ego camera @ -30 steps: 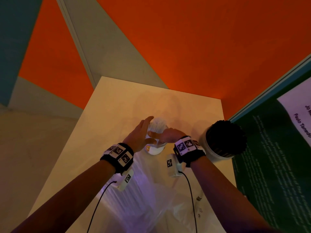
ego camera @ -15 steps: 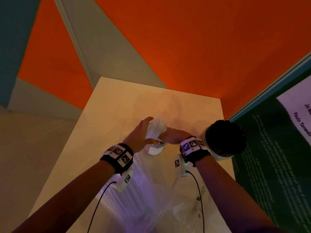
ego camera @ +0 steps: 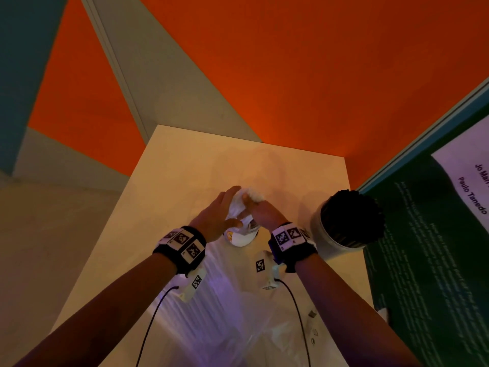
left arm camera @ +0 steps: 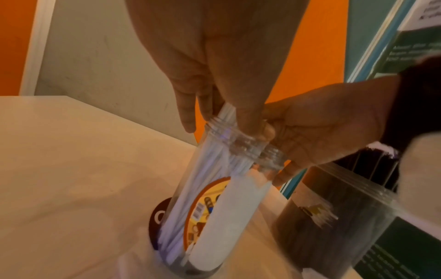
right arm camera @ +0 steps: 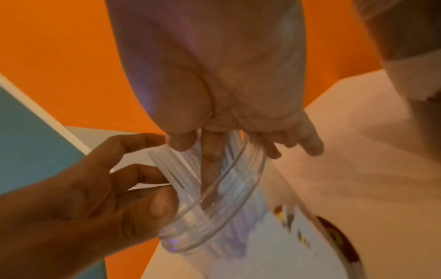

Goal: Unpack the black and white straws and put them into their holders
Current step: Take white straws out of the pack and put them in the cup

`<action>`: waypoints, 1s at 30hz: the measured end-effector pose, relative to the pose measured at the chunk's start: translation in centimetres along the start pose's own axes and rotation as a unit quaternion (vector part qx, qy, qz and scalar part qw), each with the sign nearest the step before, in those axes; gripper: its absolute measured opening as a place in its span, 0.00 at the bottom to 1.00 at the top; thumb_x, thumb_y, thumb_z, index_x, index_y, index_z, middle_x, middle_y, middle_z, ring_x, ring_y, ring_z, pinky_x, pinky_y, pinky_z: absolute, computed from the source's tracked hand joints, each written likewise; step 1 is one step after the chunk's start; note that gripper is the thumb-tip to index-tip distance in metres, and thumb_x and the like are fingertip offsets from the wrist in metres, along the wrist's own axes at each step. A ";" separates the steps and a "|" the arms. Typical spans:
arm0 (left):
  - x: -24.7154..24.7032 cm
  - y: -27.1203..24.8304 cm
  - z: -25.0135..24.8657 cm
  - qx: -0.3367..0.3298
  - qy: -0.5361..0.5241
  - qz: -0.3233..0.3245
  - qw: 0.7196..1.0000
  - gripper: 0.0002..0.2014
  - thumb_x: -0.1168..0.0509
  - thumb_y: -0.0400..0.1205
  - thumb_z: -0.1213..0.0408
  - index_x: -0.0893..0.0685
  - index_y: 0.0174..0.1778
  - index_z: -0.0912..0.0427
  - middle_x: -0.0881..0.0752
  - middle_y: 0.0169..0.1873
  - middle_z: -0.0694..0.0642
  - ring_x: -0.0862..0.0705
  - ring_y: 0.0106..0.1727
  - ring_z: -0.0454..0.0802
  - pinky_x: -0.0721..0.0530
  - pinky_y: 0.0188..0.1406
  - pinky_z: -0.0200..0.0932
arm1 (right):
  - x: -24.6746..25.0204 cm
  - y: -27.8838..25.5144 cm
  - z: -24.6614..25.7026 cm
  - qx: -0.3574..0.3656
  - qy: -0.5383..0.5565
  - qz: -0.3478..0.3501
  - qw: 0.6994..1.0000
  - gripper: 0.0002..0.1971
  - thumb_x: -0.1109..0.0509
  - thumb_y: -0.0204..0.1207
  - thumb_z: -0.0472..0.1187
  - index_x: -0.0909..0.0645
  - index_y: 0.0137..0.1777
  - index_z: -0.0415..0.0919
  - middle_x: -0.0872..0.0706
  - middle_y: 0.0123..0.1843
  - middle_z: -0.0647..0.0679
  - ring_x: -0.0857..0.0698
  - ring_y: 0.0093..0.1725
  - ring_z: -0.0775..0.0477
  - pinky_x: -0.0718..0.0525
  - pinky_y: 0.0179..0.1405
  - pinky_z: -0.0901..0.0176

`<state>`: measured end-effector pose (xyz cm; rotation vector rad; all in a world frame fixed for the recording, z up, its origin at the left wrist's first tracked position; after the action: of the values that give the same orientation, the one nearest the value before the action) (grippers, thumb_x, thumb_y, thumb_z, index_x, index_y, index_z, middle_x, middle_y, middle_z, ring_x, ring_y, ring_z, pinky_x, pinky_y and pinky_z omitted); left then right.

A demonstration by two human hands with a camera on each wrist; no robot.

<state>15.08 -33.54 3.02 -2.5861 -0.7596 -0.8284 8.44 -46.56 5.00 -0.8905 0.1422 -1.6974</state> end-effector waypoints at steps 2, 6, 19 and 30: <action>0.4 0.2 -0.3 -0.008 0.027 -0.009 1.000 0.38 0.34 0.83 0.59 0.52 0.82 0.44 0.32 0.77 0.62 0.28 0.74 0.59 0.24 0.62 0.51 | 0.4 -0.7 -0.3 0.004 -0.009 0.017 1.000 0.30 0.44 0.80 0.65 0.10 0.48 0.42 0.10 0.55 0.38 0.15 0.59 0.40 0.26 0.67 0.48; 1.4 0.6 -1.0 -0.029 0.094 -0.032 0.995 0.33 0.42 0.84 0.64 0.52 0.77 0.34 0.24 0.71 0.60 0.17 0.60 0.55 0.19 0.50 0.47 | 1.9 -1.9 -1.0 0.048 -0.026 0.031 0.998 0.22 0.36 0.80 0.57 0.09 0.47 0.39 0.10 0.53 0.38 0.13 0.53 0.42 0.21 0.57 0.51; 2.0 -2.5 -2.8 -0.101 0.190 -0.102 0.971 0.09 0.35 0.83 0.58 0.21 0.50 0.60 0.25 0.55 0.57 0.22 0.52 0.56 0.21 0.36 0.51 | 3.1 -8.0 -4.8 0.083 -0.065 -0.073 0.992 0.08 0.29 0.77 0.46 0.19 0.43 0.41 0.16 0.46 0.47 0.20 0.46 0.50 0.27 0.44 0.59; -7.7 -13.8 -3.7 -0.015 0.309 0.310 0.899 0.35 0.45 0.65 0.19 0.26 0.40 0.51 0.21 0.35 0.48 0.23 0.35 0.48 0.24 0.37 0.45 | -8.1 -14.8 -11.9 -0.127 -0.257 0.290 0.913 0.09 0.30 0.76 0.36 0.13 0.50 0.30 0.15 0.38 0.43 0.19 0.31 0.51 0.21 0.35 0.63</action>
<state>0.21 -27.09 3.07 -2.1444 0.2543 -1.3115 -10.08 -38.67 0.47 -1.3092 0.2459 -0.8693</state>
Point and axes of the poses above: each hand's wrist, its own y-axis towards the middle knuckle, its own x-axis out of the back of the hand, z = x × y, the point moved 3 cm from there along y, towards the middle knuckle
